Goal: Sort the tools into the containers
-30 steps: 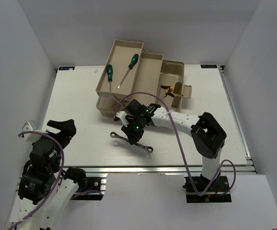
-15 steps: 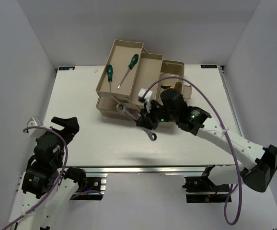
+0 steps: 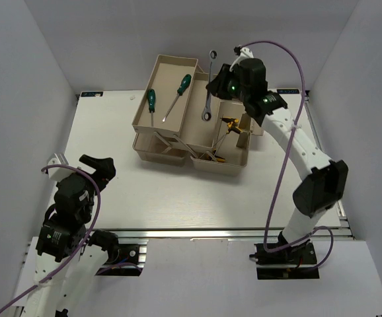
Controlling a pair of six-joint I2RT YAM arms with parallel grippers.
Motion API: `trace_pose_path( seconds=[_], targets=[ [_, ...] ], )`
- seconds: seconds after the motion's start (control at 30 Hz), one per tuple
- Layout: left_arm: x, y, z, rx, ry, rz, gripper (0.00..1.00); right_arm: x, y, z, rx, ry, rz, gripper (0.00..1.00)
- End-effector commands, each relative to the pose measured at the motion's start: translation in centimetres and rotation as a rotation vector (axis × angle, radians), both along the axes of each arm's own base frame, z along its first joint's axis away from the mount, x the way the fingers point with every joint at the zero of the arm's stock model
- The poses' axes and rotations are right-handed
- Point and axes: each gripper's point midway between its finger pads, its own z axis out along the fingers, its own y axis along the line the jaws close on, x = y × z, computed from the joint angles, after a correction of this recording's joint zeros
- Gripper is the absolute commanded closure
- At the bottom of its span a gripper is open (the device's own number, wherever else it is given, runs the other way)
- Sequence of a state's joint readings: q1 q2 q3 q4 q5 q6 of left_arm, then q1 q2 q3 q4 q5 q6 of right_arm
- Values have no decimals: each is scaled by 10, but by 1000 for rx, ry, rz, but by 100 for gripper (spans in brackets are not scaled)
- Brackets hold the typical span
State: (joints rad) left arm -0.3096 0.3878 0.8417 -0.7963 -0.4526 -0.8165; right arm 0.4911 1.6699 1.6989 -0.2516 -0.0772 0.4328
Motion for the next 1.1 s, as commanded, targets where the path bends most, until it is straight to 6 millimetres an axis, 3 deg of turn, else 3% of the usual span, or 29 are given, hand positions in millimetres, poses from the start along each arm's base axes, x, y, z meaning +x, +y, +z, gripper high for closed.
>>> trace_pose_path(
  seconds=[0.0, 0.03, 0.1, 0.13, 0.3, 0.37, 0.5, 0.6, 0.63, 0.7, 0.83, 0.93, 0.97, 1.0, 1.03, 1.07],
  targets=[
    [1, -2, 0, 2, -5, -11, 2, 28, 11, 70, 213, -85, -88, 100],
    [0, -1, 0, -1, -6, -7, 2, 42, 17, 54, 210, -54, -96, 100],
    [-2, 0, 0, -3, -7, -2, 2, 52, 23, 55, 250, -28, -94, 100],
    [-4, 2, 0, -2, -5, 4, 2, 61, 29, 33, 234, 21, -93, 100],
    [-11, 8, 1, -2, -1, 27, 2, 62, 30, -27, 198, 170, -110, 100],
    [-12, 9, -1, -4, 1, 31, 2, 62, 26, -40, 178, 187, -119, 100],
    [-12, 7, -6, -15, -1, 26, 2, 67, 21, -61, 124, 184, -94, 76],
    [-10, 5, -7, -17, -5, 18, 2, 60, 30, -55, 114, 138, 22, 59],
    [-9, 5, -6, -17, -7, 17, 2, 57, 29, -51, 91, 98, 60, 45],
    [-8, 5, -5, -15, -7, 18, 2, 47, 36, -33, 95, 31, 147, 27],
    [-8, 4, -6, -18, -8, 14, 2, 16, 44, -2, 56, -150, 411, 11],
    [-7, 1, -6, -23, -20, 0, 2, -25, 51, 32, -7, -435, 673, 10],
    [-7, 0, -6, -25, -25, -5, 2, -36, 52, 24, -44, -485, 720, 11],
    [-6, 0, -6, -29, -28, -6, 2, -51, 49, 39, -138, -680, 780, 11],
    [-5, -2, -9, -37, -26, -9, 2, -71, 54, 38, -164, -764, 859, 11],
    [-4, -3, -11, -43, -23, -8, 2, -81, 54, 17, -200, -781, 889, 11]
  ],
)
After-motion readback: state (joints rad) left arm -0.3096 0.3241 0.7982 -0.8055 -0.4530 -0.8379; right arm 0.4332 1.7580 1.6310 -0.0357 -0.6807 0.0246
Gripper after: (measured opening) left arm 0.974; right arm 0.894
